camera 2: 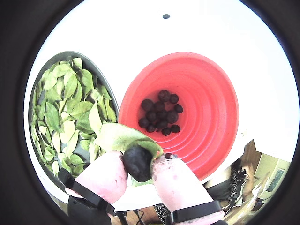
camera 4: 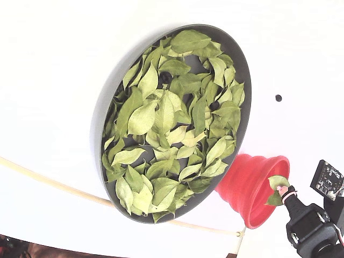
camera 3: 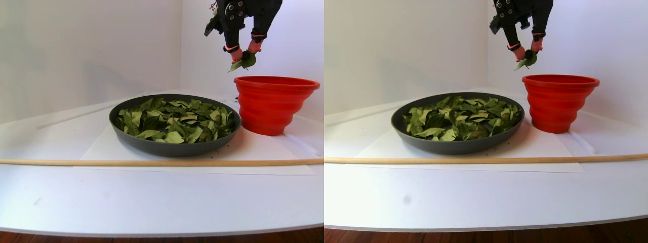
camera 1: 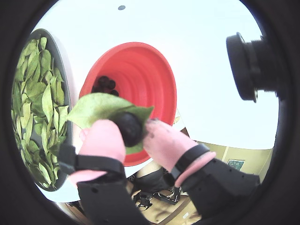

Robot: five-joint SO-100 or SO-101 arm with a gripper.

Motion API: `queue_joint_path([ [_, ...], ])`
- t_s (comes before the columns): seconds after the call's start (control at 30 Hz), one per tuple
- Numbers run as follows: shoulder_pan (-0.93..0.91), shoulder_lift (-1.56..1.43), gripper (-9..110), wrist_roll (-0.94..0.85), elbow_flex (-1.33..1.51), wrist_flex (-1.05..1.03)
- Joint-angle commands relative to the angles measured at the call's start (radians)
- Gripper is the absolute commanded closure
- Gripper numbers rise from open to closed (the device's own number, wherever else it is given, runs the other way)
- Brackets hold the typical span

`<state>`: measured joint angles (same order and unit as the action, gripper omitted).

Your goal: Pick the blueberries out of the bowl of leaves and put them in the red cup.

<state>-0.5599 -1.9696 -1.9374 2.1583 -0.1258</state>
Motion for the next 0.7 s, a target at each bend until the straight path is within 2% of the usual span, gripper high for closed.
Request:
queue_joint_path([
  [0.0, -0.049, -0.057, 92, -0.008, -0.067, -0.002],
  [0.43, -0.115, -0.021, 91, -0.041, -0.041, 0.037],
  [0.67, -0.126, 0.018, 83, -0.06, -0.032, 0.098],
])
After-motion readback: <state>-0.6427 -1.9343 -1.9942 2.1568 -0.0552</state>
